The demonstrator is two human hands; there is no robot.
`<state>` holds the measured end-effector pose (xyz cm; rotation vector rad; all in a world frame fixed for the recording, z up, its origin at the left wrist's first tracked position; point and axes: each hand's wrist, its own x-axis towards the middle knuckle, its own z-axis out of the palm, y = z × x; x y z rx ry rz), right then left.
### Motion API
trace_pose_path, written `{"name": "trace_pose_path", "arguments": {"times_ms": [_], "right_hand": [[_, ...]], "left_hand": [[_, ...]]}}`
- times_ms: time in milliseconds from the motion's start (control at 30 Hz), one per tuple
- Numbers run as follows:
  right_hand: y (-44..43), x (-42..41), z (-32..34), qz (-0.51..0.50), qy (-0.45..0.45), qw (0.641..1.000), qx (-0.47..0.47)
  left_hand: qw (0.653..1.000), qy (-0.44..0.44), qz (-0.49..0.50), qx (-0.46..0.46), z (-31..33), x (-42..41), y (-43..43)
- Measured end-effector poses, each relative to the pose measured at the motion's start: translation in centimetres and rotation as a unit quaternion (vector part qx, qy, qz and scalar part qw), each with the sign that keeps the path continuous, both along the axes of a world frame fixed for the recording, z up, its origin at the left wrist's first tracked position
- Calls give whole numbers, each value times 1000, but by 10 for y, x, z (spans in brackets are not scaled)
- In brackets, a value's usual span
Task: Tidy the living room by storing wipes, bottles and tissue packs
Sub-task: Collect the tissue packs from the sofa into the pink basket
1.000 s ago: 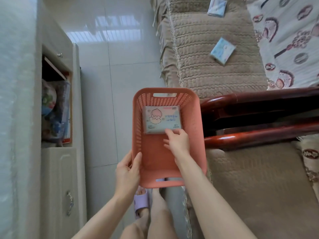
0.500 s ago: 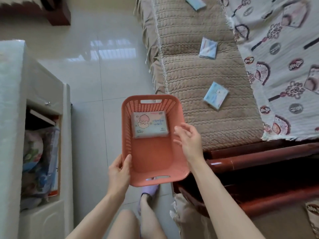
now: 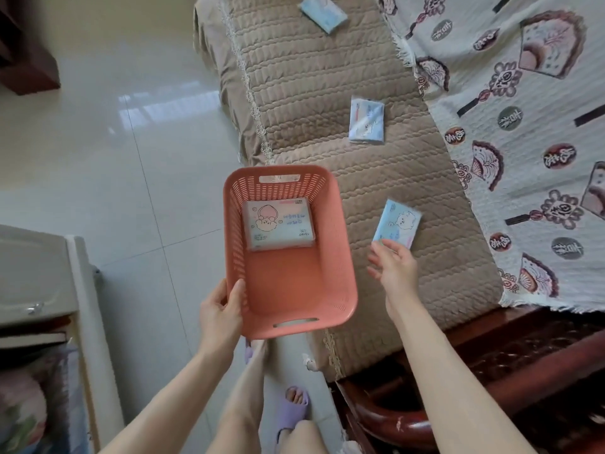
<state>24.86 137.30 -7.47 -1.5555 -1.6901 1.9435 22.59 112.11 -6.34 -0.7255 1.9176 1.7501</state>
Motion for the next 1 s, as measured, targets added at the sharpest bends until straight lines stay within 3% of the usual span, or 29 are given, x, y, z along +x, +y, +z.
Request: {"name": "trace_pose_path", "arguments": {"times_ms": [267, 467, 700, 867, 1000], "right_hand": [[57, -27, -47, -50, -87, 995, -24], [91, -34, -87, -26, -142, 990, 1], [118, -47, -128, -16, -200, 979, 45], [130, -49, -152, 23, -322, 943, 79], [129, -49, -150, -27, -308, 946, 96]], "left_hand": [[999, 1, -49, -14, -8, -88, 46], [998, 7, -59, -21, -12, -116, 72], [997, 16, -64, -30, -21, -128, 92], [997, 18, -65, -44, -33, -129, 97], [997, 19, -66, -42, -35, -128, 97]]}}
